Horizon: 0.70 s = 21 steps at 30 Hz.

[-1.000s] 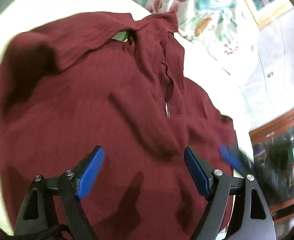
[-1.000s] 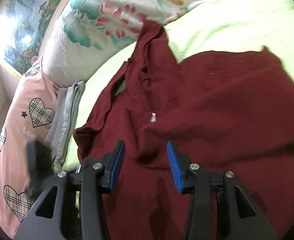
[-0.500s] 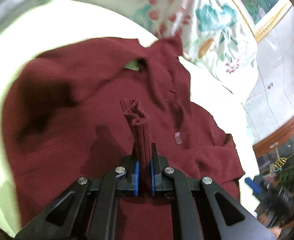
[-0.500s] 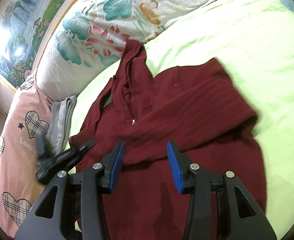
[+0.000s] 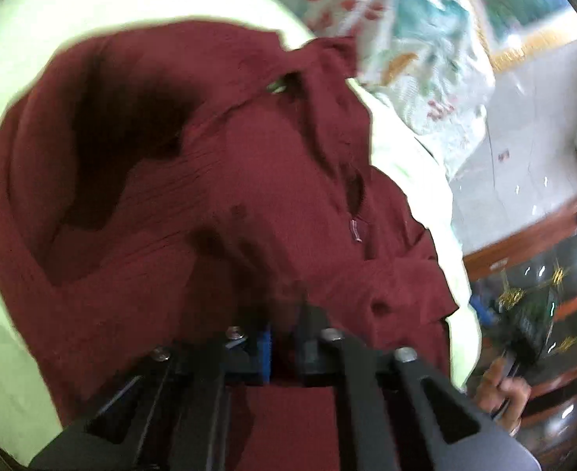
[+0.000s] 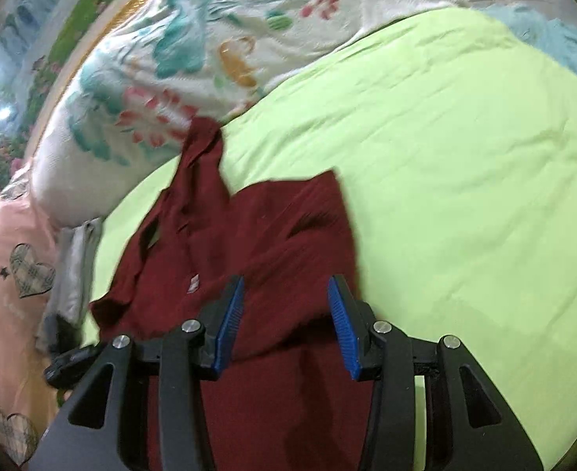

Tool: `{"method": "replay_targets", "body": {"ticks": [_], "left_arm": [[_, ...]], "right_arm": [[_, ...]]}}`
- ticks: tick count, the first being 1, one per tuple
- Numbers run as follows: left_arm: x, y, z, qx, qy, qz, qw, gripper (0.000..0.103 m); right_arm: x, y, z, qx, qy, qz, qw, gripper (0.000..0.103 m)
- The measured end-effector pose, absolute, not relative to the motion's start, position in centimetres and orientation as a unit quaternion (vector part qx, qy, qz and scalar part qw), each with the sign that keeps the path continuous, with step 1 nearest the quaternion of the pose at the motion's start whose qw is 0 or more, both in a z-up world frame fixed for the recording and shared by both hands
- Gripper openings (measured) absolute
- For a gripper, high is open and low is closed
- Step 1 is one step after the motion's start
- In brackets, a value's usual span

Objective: Fold large clothes

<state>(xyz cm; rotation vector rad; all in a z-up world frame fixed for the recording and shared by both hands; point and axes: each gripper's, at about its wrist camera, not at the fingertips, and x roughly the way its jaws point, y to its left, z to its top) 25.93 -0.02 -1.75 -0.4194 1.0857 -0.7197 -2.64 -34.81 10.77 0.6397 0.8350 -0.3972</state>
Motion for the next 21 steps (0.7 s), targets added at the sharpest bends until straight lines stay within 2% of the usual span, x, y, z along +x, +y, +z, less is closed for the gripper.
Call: {"method": "replay_targets", "body": {"ticks": [3,6,8,11,12,13,14,19,21], "left_arm": [[23.5,1.2,0.4,-0.179,0.438,-0.32,0.821,0.007],[22.9,3.1,-2.0,-0.198,0.469,-0.291,0.81,0.007],[22.7,4.2,-3.7,-0.208,0.489,-0.274,0.801,0.007],[22.5,5.8,-3.5,-0.246,0.471,-0.272,0.802,0.006],[22.7,5.9,-3.2,-0.245,0.467,-0.272,0.805,0.006],[23.0,5.7,-3.1,-0.243,0.469,-0.273,0.804,0.005],[23.3,5.3,-2.8,-0.236,0.472,-0.275,0.804,0.005],[23.9,3.8,-1.5,-0.203,0.463,-0.289,0.813,0.005],[23.8,3.7,-1.7,-0.195,0.466,-0.279,0.816,0.005]], "right_arm": [[-0.8,-36.9,9.9,0.282,0.416,-0.193,0.843,0.055],[1.7,-38.7,7.8,0.269,0.454,-0.189,0.828,0.061],[3.0,-39.5,6.4,0.265,0.474,-0.184,0.819,0.062],[4.5,-40.3,4.4,0.27,0.494,-0.171,0.808,0.062],[4.8,-40.2,4.1,0.266,0.494,-0.164,0.812,0.058],[5.0,-39.9,4.1,0.257,0.492,-0.155,0.817,0.045],[5.3,-39.8,4.0,0.253,0.495,-0.143,0.819,0.007],[4.2,-41.8,7.3,0.261,0.441,-0.178,0.84,0.005],[3.7,-42.5,6.7,0.248,0.453,-0.224,0.827,0.005]]}}
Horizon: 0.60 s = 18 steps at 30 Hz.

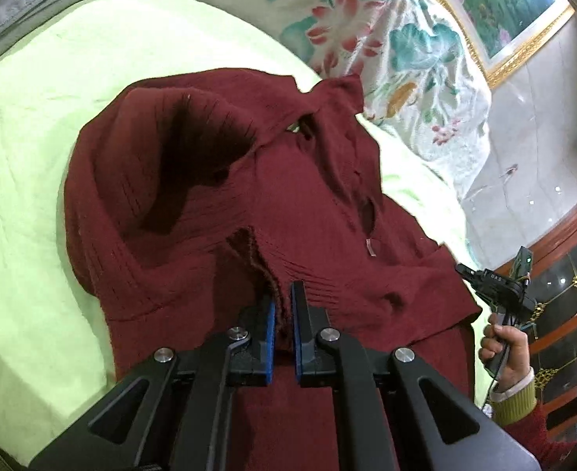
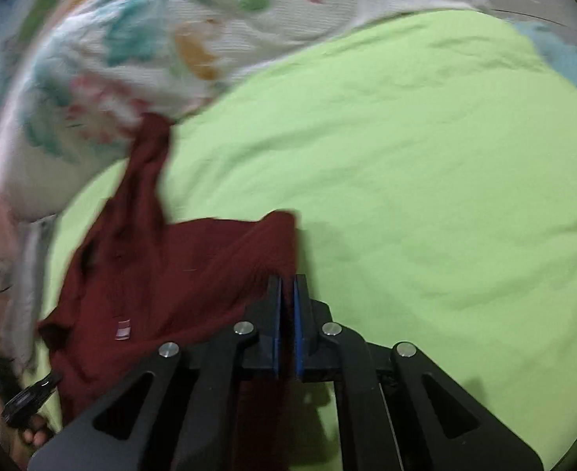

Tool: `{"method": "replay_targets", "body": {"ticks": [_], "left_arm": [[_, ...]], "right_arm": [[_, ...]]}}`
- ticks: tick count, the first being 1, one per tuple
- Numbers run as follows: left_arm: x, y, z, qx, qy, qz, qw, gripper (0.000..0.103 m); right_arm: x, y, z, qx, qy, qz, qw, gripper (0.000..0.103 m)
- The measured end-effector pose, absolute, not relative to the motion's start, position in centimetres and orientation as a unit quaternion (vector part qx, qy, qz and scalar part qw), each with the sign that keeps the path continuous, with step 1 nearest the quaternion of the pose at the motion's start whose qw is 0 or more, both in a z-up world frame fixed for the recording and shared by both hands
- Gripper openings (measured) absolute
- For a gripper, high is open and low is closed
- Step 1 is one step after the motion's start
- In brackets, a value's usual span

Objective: Fold large clothes

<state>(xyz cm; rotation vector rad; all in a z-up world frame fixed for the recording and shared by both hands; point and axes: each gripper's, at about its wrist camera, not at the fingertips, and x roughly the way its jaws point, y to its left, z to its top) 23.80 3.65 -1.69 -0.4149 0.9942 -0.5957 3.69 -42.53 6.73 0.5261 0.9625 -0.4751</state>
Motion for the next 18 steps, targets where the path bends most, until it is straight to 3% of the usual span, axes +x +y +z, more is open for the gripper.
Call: {"method": "replay_targets", "body": {"ticks": [4,6,10,13,18], "left_arm": [[23.3,3.8,-2.7,-0.192,0.484,-0.272,0.809,0.005],[23.4,3.7,-3.1,-0.198,0.499,-0.277,0.797,0.005],[23.5,3.3,-3.2,-0.199,0.506,-0.272,0.794,0.013],[23.1,3.3,-3.1,-0.173,0.513,-0.249,0.803,0.011],[20.9,4.2,0.2,-0.126,0.492,-0.253,0.824,0.012]], "right_arm": [[2.3,-41.7,7.6,0.198,0.45,-0.292,0.82,0.007],[1.9,-39.5,8.7,0.215,0.431,-0.238,0.843,0.011],[2.8,-34.5,7.5,0.189,0.465,-0.136,0.854,0.037],[2.0,-33.5,4.2,0.217,0.518,-0.121,0.819,0.037],[-1.0,-32.6,6.4,0.218,0.508,-0.108,0.826,0.037]]}}
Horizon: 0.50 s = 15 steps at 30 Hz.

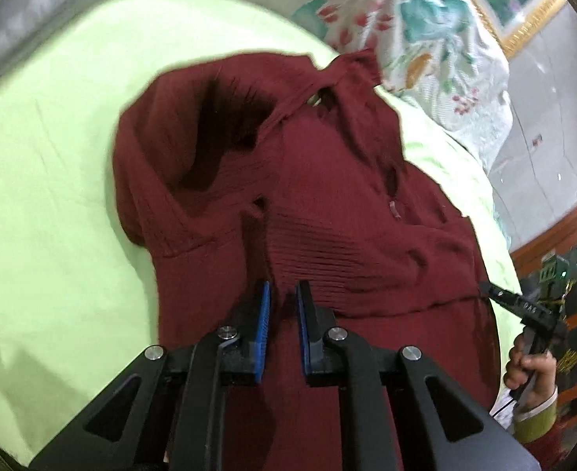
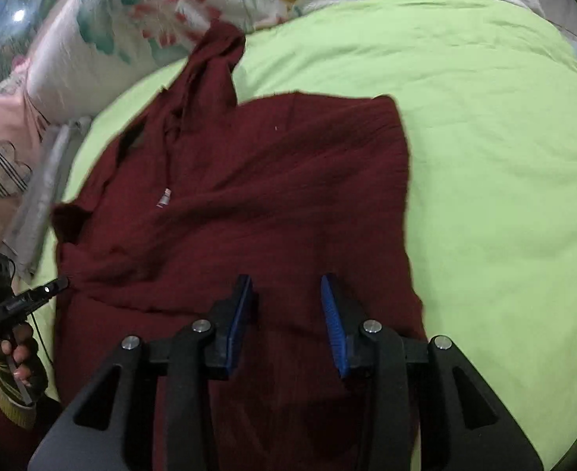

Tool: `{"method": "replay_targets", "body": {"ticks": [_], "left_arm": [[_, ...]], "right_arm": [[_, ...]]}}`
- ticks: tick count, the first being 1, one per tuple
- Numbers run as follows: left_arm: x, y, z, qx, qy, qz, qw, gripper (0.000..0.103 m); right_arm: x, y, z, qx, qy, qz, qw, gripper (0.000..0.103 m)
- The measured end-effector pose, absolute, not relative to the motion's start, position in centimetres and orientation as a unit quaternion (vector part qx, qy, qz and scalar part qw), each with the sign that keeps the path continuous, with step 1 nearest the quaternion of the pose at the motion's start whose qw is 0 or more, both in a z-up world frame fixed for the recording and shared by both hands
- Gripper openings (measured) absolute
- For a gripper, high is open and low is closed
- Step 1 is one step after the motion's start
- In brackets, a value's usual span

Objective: Fold large clothes

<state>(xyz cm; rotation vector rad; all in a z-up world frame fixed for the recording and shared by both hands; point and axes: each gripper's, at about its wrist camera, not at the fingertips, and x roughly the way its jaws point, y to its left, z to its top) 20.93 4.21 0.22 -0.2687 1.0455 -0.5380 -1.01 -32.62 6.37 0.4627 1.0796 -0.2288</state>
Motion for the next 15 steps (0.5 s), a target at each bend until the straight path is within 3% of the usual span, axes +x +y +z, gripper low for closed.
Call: {"method": "replay_targets", "body": {"ticks": [2,4,5,10,15], "left_arm": [[21.5,3.7,2.3,-0.111,0.476,-0.247,0.837,0.027],[23.0,2.8,4.4,-0.106,0.452,-0.237,0.853,0.066],[23.9,2.2,5.2,-0.102,0.44,-0.237,0.86,0.072],[30.9,0.9,8.3,-0.091,0.407,-0.196,0.887,0.076],[40.9,1.1,7.0,-0.079,0.455,-0.189,0.867,0.076]], "right_arm": [[-2.1,-32.8,7.3,0.236,0.492,-0.101,0.832,0.037],[-2.5,-32.7,7.8,0.257,0.478,-0.1,0.834,0.037],[-2.5,-32.5,7.9,0.263,0.474,-0.094,0.835,0.037],[-1.4,-30.0,8.4,0.276,0.465,-0.061,0.839,0.039],[-1.0,-29.2,7.9,0.283,0.469,-0.055,0.835,0.043]]}}
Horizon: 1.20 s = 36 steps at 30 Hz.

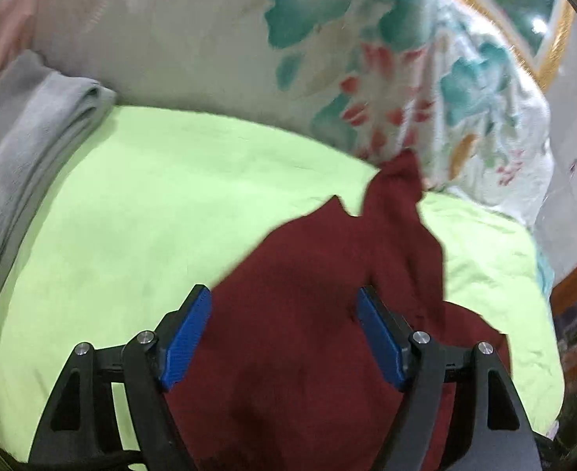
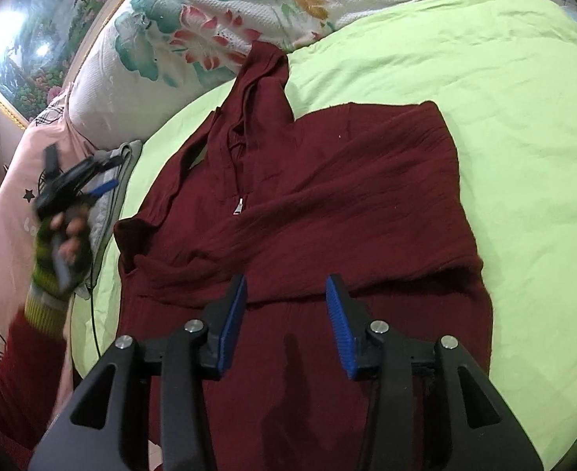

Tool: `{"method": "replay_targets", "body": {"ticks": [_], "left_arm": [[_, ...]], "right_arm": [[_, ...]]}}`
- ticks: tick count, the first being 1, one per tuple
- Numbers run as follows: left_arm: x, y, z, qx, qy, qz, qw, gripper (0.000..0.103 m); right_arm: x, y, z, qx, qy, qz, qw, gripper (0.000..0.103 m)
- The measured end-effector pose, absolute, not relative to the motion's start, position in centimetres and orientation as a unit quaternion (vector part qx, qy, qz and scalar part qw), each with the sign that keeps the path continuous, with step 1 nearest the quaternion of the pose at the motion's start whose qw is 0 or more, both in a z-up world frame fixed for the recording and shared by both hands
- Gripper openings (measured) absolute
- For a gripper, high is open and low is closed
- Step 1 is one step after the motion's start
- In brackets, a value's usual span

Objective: Fold large clothes

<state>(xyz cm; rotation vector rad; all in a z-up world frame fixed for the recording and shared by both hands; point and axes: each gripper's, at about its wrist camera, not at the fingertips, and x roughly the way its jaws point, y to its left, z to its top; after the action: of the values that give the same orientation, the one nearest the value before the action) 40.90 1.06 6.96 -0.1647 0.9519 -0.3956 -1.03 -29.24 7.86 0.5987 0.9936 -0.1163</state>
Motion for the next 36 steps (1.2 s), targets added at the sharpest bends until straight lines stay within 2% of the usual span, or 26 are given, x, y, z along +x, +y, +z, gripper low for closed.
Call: {"method": "replay_targets", "body": {"ticks": [4,5,11,12,13,14,15,23,28,32,36], "left_arm": [[47.4,-0.2,4.0,-0.064,0.505,-0.218,0.833,0.076],[48.1,-0.6,3.4,-0.074,0.54,-0.228,0.807,0.076],[51.7,-4.1,-1.0,-0.037,0.571,-0.222,0.789,0.074],[51.3,-4.5,-1.2,-0.027,0.567,-0.221,0.793,0.069],[50.9,-5.1,-1.2,-0.004,0.552,-0.221,0.804,0.038],[50.5,-5.4,-1.2,0.001,0.547,-0.232,0.805,0.016],[50.3,-5.4,-1.1,-0.008,0.547,-0.244,0.801,0.005],[41.9,-2.2,5.9,-0.066,0.455,-0.24,0.855,0.004],[33.3,-5.2,9.7,-0.07,0.393,-0.259,0.88,0.005],[26.6,-10.3,9.8,-0.04,0.369,-0.281,0.885,0.005],[20.4,-15.7,7.3,0.008,0.366,-0.305,0.879,0.005]], "right_arm": [[-0.9,-29.1,7.6,0.29,0.469,-0.052,0.833,0.043],[-0.9,-29.1,7.5,0.294,0.469,-0.05,0.831,0.043],[0.3,-29.1,6.1,0.31,0.477,-0.049,0.821,0.043],[0.5,-29.1,5.9,0.311,0.479,-0.048,0.82,0.043],[0.6,-29.0,5.8,0.311,0.48,-0.048,0.819,0.043],[0.8,-28.9,5.8,0.312,0.48,-0.046,0.819,0.043],[0.9,-28.8,5.9,0.31,0.479,-0.045,0.82,0.043],[0.0,-29.1,7.4,0.311,0.452,-0.05,0.834,0.043],[-1.3,-29.5,7.7,0.334,0.437,-0.053,0.834,0.043],[-2.9,-30.6,8.2,0.361,0.416,-0.07,0.832,0.043],[-4.9,-32.2,9.0,0.382,0.391,-0.096,0.832,0.043]]}}
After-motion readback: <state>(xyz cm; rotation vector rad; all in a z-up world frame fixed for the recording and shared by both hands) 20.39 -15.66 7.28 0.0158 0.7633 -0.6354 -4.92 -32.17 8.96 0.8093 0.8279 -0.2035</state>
